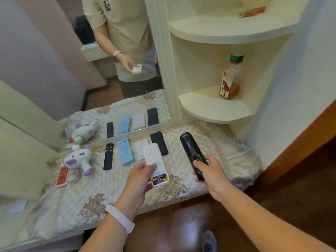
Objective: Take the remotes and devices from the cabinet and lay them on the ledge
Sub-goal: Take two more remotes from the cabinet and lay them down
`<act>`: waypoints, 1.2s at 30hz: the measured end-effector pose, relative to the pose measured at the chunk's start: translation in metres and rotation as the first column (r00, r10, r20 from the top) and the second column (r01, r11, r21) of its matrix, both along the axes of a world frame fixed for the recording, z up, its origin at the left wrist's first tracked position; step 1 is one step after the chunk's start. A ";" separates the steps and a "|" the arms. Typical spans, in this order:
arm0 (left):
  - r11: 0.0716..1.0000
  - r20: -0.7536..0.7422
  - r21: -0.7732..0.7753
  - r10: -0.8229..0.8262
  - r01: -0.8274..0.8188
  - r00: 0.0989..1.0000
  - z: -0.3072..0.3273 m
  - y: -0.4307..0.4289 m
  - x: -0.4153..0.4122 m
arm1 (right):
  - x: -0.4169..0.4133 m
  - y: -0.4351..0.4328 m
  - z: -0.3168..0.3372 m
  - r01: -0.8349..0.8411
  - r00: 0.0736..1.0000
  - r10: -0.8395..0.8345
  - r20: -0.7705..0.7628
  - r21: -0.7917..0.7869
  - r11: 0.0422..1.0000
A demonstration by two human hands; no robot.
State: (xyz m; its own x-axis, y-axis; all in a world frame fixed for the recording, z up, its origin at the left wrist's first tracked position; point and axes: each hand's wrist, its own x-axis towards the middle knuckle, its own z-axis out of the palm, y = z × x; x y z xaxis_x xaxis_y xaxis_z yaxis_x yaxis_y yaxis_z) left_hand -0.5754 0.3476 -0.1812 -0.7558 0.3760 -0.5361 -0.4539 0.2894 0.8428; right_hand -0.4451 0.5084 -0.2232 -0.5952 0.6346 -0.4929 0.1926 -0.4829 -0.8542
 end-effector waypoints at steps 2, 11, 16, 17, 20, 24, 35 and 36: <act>1.000 0.019 -0.014 0.013 -0.013 1.000 -0.005 0.014 -0.007 | -0.011 0.014 -0.007 -0.005 1.000 0.005 0.027 -0.008 1.000; 0.995 0.069 -0.096 0.017 -0.011 0.997 -0.050 0.056 -0.063 | -0.075 0.057 -0.045 -0.018 0.989 0.032 0.144 -0.097 0.995; 0.988 0.101 -0.146 -0.040 0.054 0.994 -0.081 0.086 -0.104 | -0.109 0.077 -0.055 0.012 0.971 0.005 0.238 -0.071 0.997; 0.985 0.114 -0.154 -0.056 0.073 0.992 -0.089 0.092 -0.111 | -0.114 0.082 -0.057 0.022 0.965 -0.006 0.264 -0.058 0.998; 0.976 0.166 -0.164 -0.118 0.146 0.979 -0.113 0.112 -0.128 | -0.132 0.097 -0.063 -0.019 0.928 0.010 0.373 0.020 1.000; 0.951 0.160 -0.194 -0.210 0.239 0.964 -0.138 0.139 -0.146 | -0.155 0.106 -0.073 -0.062 0.897 0.019 0.442 0.083 0.995; 0.883 0.016 -0.241 -0.411 0.403 0.911 -0.163 0.173 -0.168 | -0.192 0.118 -0.107 -0.228 0.842 0.114 0.527 0.156 0.961; 0.871 -0.016 -0.259 -0.436 0.418 0.900 -0.161 0.173 -0.167 | -0.191 0.118 -0.109 -0.297 0.811 0.154 0.564 0.171 0.939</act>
